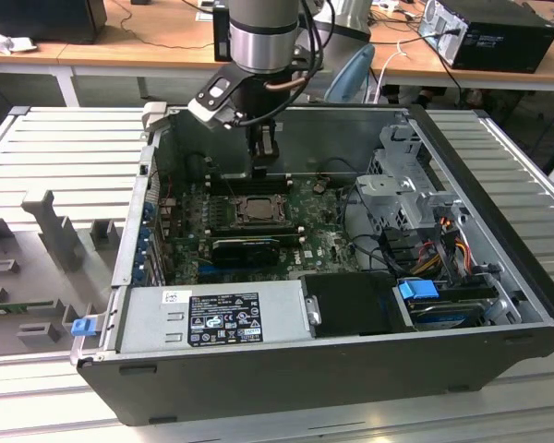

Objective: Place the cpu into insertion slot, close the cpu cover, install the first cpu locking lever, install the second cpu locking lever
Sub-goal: 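Install the first cpu locking lever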

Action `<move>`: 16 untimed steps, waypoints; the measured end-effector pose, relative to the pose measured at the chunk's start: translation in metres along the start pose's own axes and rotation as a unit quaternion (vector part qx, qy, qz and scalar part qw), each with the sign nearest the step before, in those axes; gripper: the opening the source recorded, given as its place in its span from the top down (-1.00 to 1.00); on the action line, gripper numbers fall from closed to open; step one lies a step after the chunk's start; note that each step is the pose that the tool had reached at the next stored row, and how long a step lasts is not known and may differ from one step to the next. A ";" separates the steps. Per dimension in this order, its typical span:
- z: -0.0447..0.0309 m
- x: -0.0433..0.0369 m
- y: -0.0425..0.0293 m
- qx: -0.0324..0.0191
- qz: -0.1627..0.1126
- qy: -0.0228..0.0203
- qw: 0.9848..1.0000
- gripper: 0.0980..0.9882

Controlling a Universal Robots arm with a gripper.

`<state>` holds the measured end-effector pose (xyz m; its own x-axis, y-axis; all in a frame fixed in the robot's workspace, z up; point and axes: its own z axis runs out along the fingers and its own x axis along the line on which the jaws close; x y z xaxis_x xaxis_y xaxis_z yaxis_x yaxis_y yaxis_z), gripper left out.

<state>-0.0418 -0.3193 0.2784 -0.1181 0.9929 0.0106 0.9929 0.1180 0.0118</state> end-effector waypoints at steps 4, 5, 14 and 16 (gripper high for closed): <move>0.0001 0.0000 0.0000 0.000 -0.030 0.000 1.000 0.98; 0.0001 0.0000 0.0000 0.000 -0.037 0.000 0.999 0.98; 0.0001 0.0000 0.0000 0.001 -0.103 0.001 0.995 0.98; 0.0001 0.0000 0.0000 0.001 -0.114 0.001 0.993 0.98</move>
<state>-0.0418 -0.3192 0.2784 -0.3399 0.9404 0.0107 0.9404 0.3398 0.0119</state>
